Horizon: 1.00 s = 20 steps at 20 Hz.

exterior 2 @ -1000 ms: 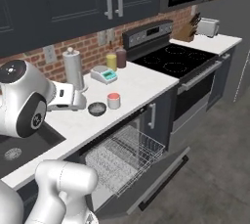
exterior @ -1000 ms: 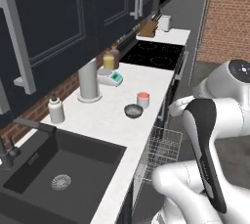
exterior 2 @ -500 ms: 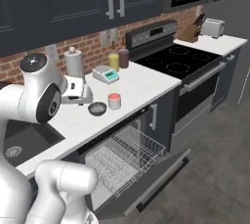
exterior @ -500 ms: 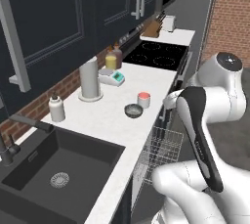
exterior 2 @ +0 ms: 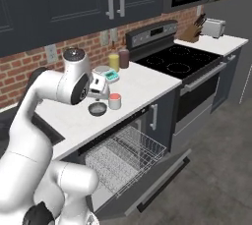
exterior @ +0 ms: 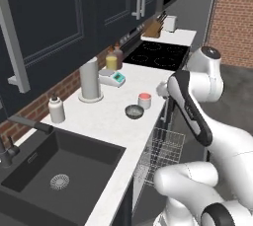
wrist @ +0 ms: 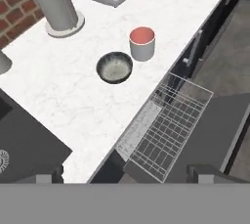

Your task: Pick up the cup and bowl from the counter, place them in the dishwasher, and close the dishwasher door.

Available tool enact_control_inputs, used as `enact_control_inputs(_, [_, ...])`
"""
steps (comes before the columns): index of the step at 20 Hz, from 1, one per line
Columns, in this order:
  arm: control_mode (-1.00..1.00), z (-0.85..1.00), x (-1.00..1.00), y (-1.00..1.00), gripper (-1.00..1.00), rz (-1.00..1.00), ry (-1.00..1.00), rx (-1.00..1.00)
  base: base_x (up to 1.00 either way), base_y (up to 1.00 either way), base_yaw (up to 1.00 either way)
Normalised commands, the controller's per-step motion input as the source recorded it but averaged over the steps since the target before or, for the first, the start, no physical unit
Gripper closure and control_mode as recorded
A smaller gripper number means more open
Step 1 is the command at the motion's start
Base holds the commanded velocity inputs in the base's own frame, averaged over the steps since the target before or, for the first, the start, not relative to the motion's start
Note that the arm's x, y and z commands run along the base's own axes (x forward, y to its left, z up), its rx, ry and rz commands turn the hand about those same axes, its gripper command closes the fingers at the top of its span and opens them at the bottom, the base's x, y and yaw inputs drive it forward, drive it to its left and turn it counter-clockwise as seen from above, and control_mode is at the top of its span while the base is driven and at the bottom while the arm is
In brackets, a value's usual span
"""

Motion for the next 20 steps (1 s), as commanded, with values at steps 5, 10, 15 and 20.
enact_control_inputs(5, [-1.0, -0.45, 0.85, -0.06, -1.0, -0.32, 0.23, 0.1, 0.0, 0.0, 0.0])
enact_control_inputs(10, [-1.0, -0.5, 0.75, -0.11, -1.0, -0.25, 0.11, 0.18, 0.0, 0.0, 0.0])
enact_control_inputs(15, [-1.0, -0.24, 0.78, -0.03, -1.0, -0.01, 0.0, 0.08, 0.0, 0.0, 0.0])
enact_control_inputs(20, [-1.0, -0.17, 0.86, 0.0, -1.0, 0.0, 0.06, 0.0, 0.0, 0.0, 0.0])
